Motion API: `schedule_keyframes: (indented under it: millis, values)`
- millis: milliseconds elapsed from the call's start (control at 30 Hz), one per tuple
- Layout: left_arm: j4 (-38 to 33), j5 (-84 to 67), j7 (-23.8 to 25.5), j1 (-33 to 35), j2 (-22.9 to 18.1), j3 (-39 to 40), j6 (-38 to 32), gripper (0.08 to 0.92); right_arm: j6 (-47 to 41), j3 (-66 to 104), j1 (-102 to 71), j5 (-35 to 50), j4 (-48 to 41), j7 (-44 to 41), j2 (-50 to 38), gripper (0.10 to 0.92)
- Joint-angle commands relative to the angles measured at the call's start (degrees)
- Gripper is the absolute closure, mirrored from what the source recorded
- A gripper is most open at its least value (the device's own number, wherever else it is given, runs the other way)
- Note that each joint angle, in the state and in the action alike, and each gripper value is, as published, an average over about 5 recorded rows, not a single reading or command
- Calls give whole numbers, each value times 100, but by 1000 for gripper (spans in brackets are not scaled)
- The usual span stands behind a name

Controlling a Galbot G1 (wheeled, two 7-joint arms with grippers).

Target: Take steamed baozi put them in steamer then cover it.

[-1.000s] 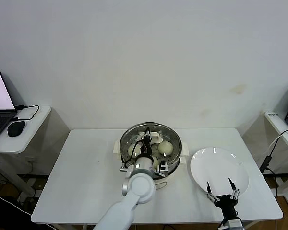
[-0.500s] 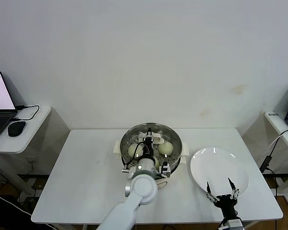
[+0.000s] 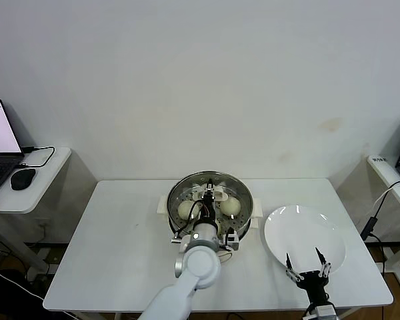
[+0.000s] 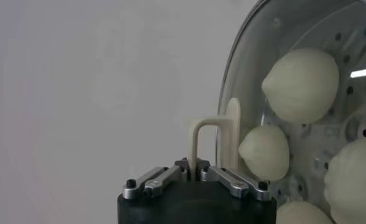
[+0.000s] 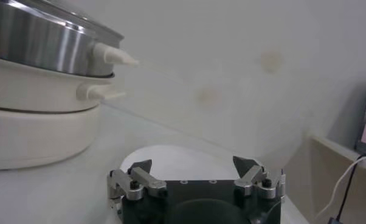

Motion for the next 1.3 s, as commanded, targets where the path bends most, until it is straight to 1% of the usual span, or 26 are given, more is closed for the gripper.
schedule_keyframes:
  millis: [33,133,233,333,400,467,500,533,567,600,633,667,700,733,800,933,1067,1200,1300]
  values:
    - [-888,-143,-72,379,257,66,1,659,1,-22,-20,-28,10,-2,9,202]
    - [-1290,-216,-141,704,453,50,-30,572,-4,-17,-41,-36,35,-6,5,203]
    - [-1762,-418,-265,1082,747,-11,-76,486,-5,1,-68,-35,58,-11,-5,203]
    - [-2325,-824,-525,1495,1130,-188,-168,399,3,18,-102,-29,75,-15,-26,202]
    - [-2749,-1371,-817,1833,1417,-417,-250,338,10,20,-123,-23,90,-17,-40,202]
    - [-3152,-2338,-1293,2292,1669,-786,-372,278,14,16,-139,-10,112,-21,-42,203]
    - [-3296,-3037,-1654,2557,1756,-1045,-514,252,15,14,-147,5,124,-24,-41,203]
    - [-3402,-3883,-2151,2858,1810,-1346,-780,231,14,11,-156,24,138,-30,-40,203]
    - [-3441,-4868,-2671,3161,1826,-1677,-1185,208,15,7,-169,59,151,-42,-45,203]
    - [-3435,-5894,-3134,3444,1816,-2058,-1738,194,14,-3,-187,110,167,-59,-64,203]
    - [-3381,-6901,-3490,3708,1796,-2421,-2352,188,11,-19,-214,175,190,-78,-91,203]
    - [-3285,-7834,-3704,3973,1762,-2811,-2999,182,4,-47,-251,247,220,-99,-141,202]
    - [-3173,-8581,-3734,4184,1720,-3158,-3551,179,-4,-79,-296,321,255,-119,-201,202]
    - [-3069,-9100,-3671,4378,1680,-3474,-3951,179,-18,-119,-347,400,298,-134,-273,202]
    - [-2913,-9828,-3528,4773,1665,-3890,-4353,177,-39,-186,-465,554,400,-152,-433,203]
    - [-2843,-10481,-3373,5354,1709,-4093,-4250,177,31,-298,-734,934,622,-176,-741,203]
    - [-2781,-10485,-3296,5745,1701,-4144,-4321,177,183,-479,-1069,1446,872,-187,-1010,202]
    - [-2646,-10240,-3303,5932,1651,-4069,-4275,177,270,-605,-1273,1624,952,-180,-1144,203]
    - [-2602,-10112,-3292,5949,1590,-3959,-4084,177,327,-698,-1307,1521,870,-135,-1189,203]
